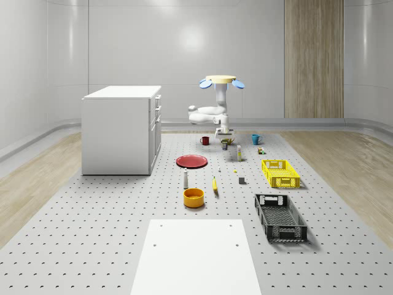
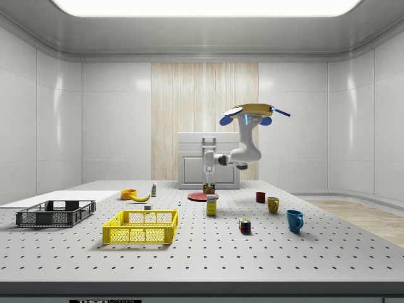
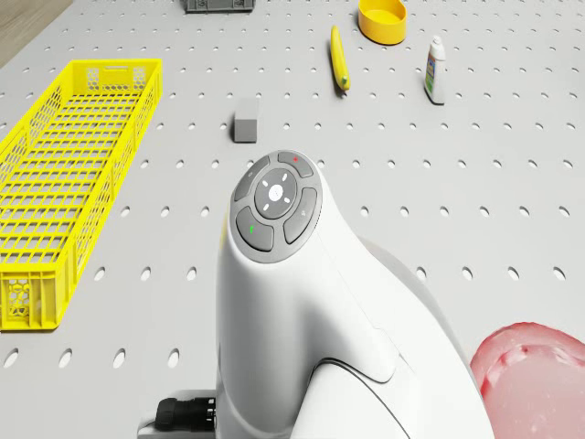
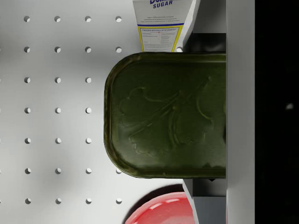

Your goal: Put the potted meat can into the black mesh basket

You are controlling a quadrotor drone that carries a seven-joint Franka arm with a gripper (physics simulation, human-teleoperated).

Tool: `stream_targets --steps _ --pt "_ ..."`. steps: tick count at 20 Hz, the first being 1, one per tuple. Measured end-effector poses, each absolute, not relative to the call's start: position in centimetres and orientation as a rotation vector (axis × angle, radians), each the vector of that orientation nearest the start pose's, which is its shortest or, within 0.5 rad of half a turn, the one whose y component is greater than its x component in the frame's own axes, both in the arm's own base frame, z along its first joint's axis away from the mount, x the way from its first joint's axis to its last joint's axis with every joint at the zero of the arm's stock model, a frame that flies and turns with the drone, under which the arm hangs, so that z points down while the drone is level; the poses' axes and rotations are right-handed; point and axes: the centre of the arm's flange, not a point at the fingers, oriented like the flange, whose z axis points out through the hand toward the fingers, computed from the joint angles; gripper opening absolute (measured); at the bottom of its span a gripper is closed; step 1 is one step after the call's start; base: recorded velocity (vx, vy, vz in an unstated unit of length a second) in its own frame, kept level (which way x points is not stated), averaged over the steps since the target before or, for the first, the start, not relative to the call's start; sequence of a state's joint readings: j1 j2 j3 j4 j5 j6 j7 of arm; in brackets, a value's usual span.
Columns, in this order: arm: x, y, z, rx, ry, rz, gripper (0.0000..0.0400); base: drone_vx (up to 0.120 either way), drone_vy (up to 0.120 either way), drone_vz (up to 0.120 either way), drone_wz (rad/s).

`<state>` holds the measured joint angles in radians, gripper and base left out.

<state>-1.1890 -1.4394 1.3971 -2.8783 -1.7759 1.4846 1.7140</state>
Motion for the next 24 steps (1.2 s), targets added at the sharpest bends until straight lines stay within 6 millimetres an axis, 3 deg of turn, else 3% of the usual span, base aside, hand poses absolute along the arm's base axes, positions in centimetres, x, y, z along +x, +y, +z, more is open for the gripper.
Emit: stream_targets --steps 24 --pt "30.68 -0.98 48.09 -0.005 0.003 0.785 0.0292 0.120 0.000 0.000 0.000"
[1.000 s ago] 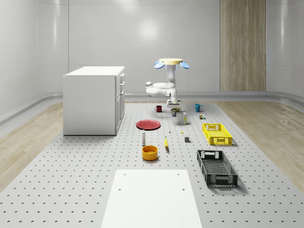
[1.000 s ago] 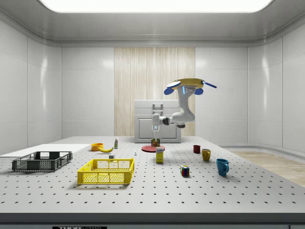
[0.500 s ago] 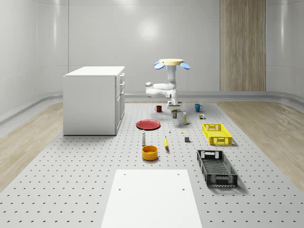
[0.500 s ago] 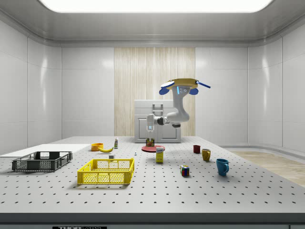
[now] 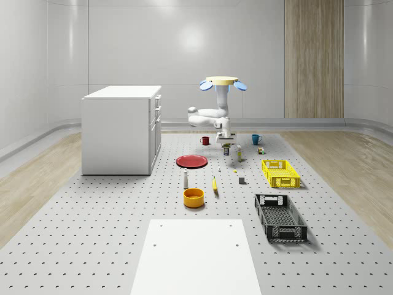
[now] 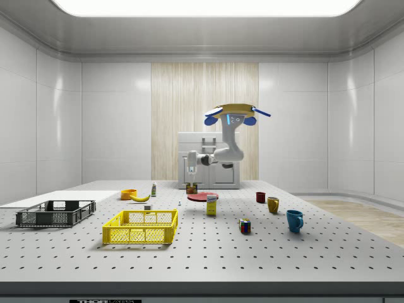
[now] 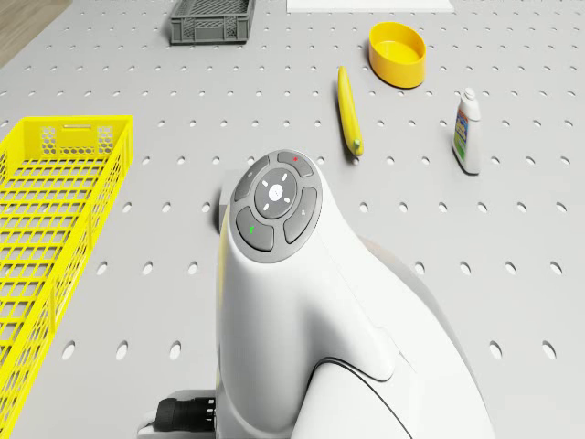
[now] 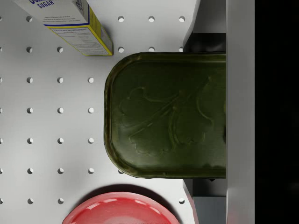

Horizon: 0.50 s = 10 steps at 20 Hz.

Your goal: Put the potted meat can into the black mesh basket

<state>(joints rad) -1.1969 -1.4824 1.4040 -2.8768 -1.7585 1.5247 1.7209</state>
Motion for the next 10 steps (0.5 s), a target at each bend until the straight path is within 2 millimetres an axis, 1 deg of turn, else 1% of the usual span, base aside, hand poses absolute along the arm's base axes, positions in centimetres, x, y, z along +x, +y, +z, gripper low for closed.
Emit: stream_targets --steps 3,10 --pt "30.68 -0.98 48.09 -0.005 0.003 0.785 0.0292 0.120 0.000 0.000 0.000" --pt "30.68 -0.98 48.09 -0.005 0.003 0.786 0.0292 0.120 0.120 0.000 0.000"
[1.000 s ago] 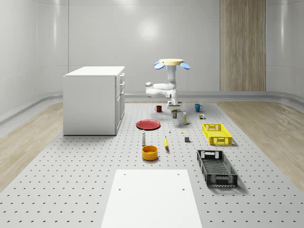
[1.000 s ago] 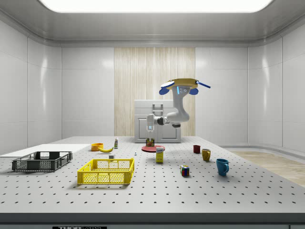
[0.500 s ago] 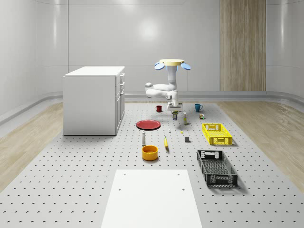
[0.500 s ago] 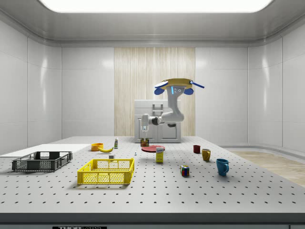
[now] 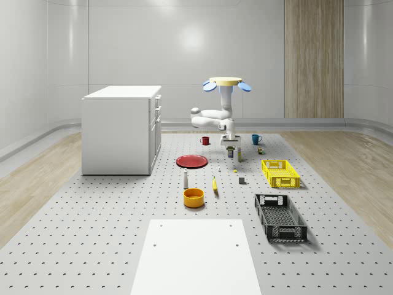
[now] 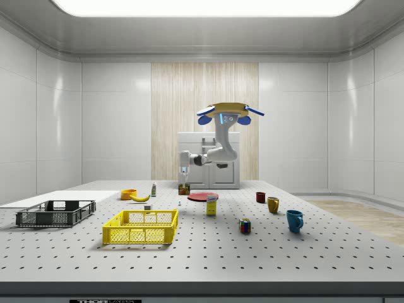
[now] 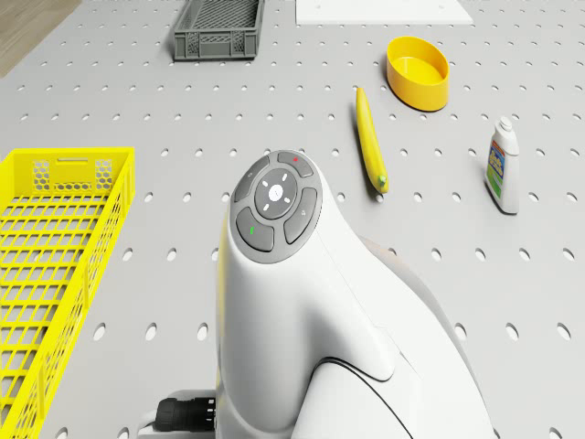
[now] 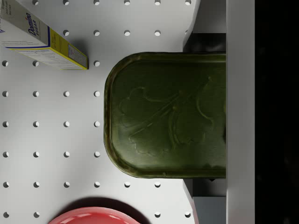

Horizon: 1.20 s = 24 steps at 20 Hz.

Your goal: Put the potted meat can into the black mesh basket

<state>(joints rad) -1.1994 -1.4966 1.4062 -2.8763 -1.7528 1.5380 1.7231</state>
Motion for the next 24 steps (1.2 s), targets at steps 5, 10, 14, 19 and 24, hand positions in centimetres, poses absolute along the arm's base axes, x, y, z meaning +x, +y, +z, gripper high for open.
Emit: stream_targets --steps 5,10,14,19,24 --pt "30.68 -0.98 48.09 -0.005 0.003 0.786 0.0292 0.120 0.120 0.000 0.000" --pt "30.68 -0.98 48.09 -0.005 0.003 0.786 0.0292 0.120 0.120 0.000 0.000" --pt "30.68 -0.98 48.09 -0.005 0.003 0.786 0.0292 0.120 0.120 0.000 0.000" --pt "30.68 -0.98 48.09 -0.005 0.003 0.786 0.0292 0.120 0.120 0.000 0.000" --pt "30.68 -0.98 48.09 -0.005 0.003 0.786 0.0292 0.120 0.120 0.000 0.000"
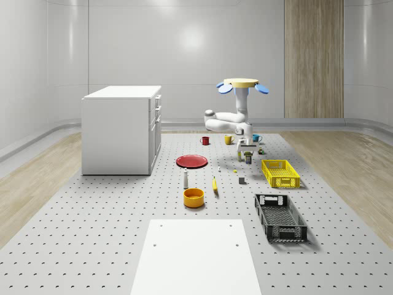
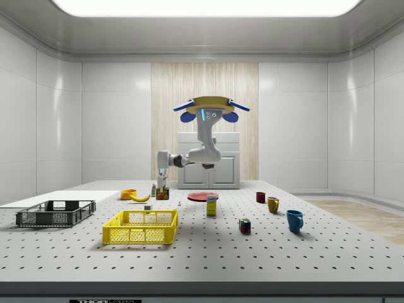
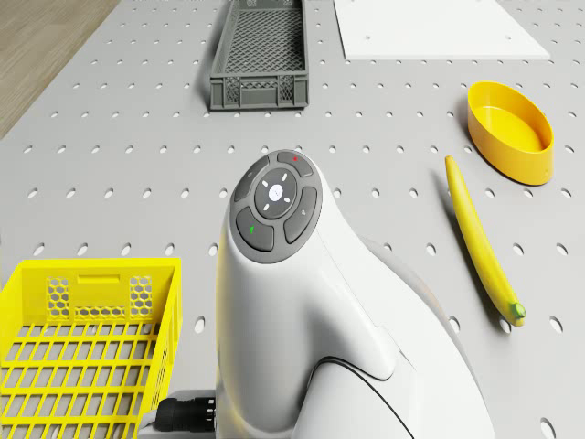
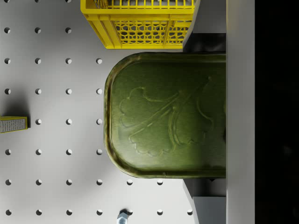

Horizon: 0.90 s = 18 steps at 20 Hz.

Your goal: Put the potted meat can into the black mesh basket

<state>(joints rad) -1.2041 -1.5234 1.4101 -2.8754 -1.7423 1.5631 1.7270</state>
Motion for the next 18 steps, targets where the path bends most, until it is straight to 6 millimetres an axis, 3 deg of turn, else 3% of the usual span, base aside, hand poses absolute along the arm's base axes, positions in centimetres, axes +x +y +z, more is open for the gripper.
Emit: stream_targets --steps 6,9,13,18 --pt "30.68 -0.98 48.09 -0.005 0.003 0.786 0.0292 0.120 0.120 0.000 0.000" --pt "30.68 -0.98 48.09 -0.005 0.003 0.786 0.0292 0.120 0.013 0.000 0.000" --pt "30.68 -0.98 48.09 -0.005 0.003 0.786 0.0292 0.120 0.120 0.000 0.000" --pt "30.68 -0.98 48.09 -0.005 0.003 0.786 0.0292 0.120 0.000 0.000 0.000"
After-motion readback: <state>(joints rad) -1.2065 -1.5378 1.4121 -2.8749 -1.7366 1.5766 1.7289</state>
